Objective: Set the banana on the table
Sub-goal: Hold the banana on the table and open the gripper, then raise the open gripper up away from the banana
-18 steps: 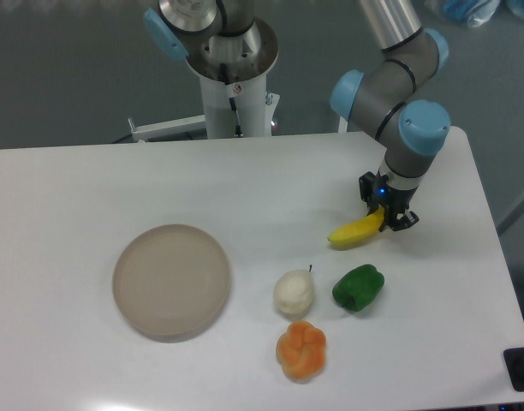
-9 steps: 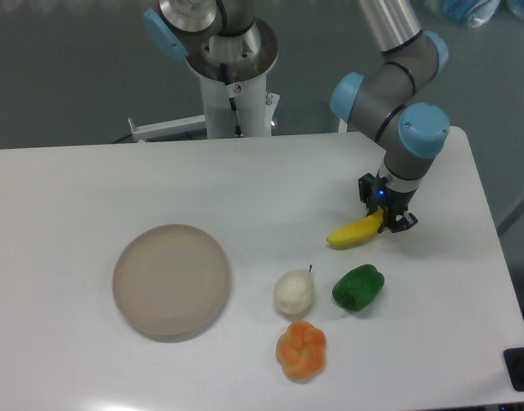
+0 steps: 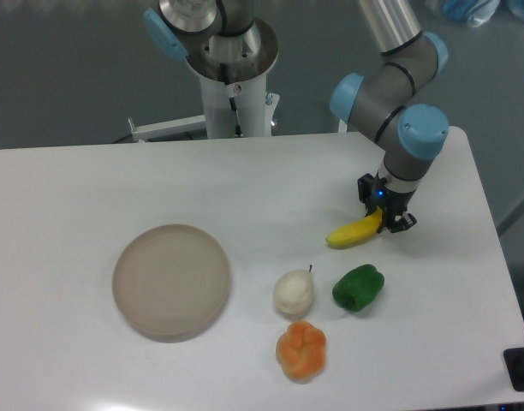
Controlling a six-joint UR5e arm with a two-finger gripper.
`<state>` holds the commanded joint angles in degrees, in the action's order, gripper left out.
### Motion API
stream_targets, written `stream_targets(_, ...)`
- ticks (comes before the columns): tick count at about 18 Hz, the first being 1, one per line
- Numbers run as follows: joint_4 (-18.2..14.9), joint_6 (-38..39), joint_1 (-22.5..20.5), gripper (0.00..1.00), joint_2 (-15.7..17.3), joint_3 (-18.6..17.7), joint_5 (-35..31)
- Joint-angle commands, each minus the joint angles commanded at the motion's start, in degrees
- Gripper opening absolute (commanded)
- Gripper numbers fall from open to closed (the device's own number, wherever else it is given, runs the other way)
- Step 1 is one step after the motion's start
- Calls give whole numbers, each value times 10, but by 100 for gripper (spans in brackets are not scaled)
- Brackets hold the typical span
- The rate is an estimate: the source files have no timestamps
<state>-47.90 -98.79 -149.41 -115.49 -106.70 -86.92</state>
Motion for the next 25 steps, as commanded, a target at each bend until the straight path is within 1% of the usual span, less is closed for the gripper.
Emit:
stream_targets(1, 0, 0, 0, 35, 0, 0, 0)
stream_targets(4, 1, 2, 0, 48, 0, 1, 0)
stream_targets(5, 1, 1, 0, 55, 0, 3, 1)
stream_targets(6, 1, 1, 0, 70, 0, 5, 1)
stream_targets(8, 1, 1, 0, 84, 0, 7, 1)
stream_targets(10, 1, 2, 0, 93, 1, 9, 1)
stream_targets(12, 1, 6, -1, 96, 3, 13, 3)
stream_targets(13, 1, 4, -1, 100, 4, 18, 4)
stream_targets(17, 1, 10, 11, 100, 16, 58, 7)
stream_targets(18, 3, 10, 13, 100, 18, 76, 7)
stream_targets(20, 4, 11, 22, 100, 22, 99, 7)
stream_targets(23, 4, 37, 33, 100, 20, 138, 6)
stream_targets(25, 3, 42, 35, 100, 16, 155, 5)
